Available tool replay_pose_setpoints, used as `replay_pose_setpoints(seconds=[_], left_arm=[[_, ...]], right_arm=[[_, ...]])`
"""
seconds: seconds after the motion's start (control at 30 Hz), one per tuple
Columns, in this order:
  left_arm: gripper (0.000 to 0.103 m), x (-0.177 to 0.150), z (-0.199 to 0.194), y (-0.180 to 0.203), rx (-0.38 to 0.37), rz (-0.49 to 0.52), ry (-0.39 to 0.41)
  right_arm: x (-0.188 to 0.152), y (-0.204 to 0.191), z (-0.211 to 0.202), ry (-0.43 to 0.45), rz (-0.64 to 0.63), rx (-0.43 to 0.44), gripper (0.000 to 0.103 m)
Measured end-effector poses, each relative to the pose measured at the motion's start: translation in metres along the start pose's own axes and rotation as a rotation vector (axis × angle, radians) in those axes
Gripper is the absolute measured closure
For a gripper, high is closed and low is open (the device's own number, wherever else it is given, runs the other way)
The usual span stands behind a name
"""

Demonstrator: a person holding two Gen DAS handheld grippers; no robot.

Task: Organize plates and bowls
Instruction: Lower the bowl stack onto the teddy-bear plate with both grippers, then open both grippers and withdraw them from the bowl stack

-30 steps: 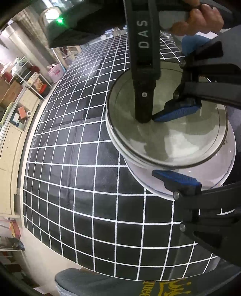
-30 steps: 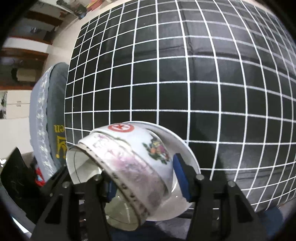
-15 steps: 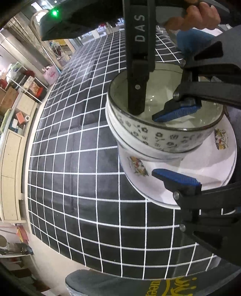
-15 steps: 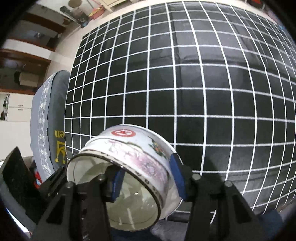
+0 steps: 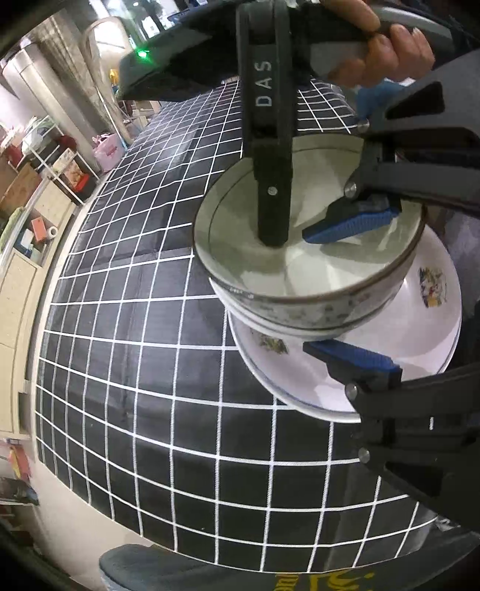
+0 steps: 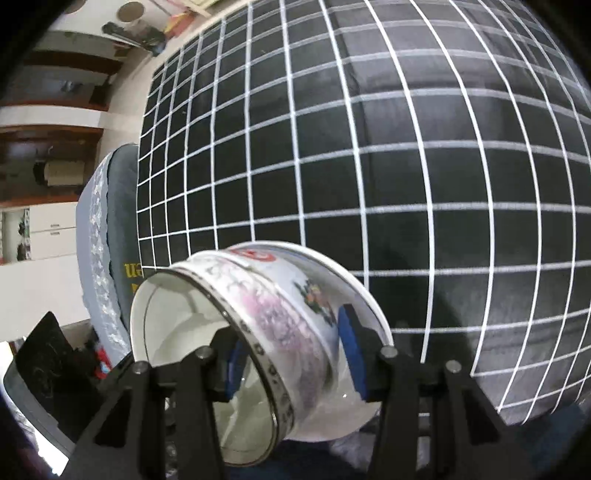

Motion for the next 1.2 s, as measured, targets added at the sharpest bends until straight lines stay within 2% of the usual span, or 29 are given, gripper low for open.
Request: replay_pose_setpoints(seconds=[0.17,0.3,0.5,0.7,0.97,1.2], left_arm=[[0.052,-0.003,0.002,0.008,0.020,0.014,-0.017],[0.052,-0.002,0.004,0.007,0.026,0.015,-0.010],[0.052,-0.002,0.006,0.008,0.114,0.055,0.024],[0.052,-0.005,-0.003,0.002,0.082,0.056,0.047],[0.052,-0.002,-0.032,0.013,0.114,0.076,0.133],[0.052,-0.013,-0.071,0.036,0.126,0.129,0.250]], right_arm=[[-0.008,0.004,-0.003,-0.021,0.012,-0.005,0.053],[-0.009,-0.003,-0.004,-0.007,-0.038,-0.025,0.053],[-0.014,-0.017,-0.010,0.052,-0.157,-0.134,0.052],[-0.022,-0.019,-0.015,0.099,-0.227,-0.168,0.052],[-0.028,-0.041,-0.044,0.249,-0.343,-0.249,0.052],[-0.047,-0.043,-0.078,0.367,-0.381,-0.279,0.052]])
Point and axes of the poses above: each gripper's, at about its wrist camera, not at the fingertips, and z roughly the way its jaws point, y to its right, x to its top, the point moved 2 cm from there along z, roughly the way its jaws point, and after that the axes turned 4 degrees about -z, right-handed, at the moved point
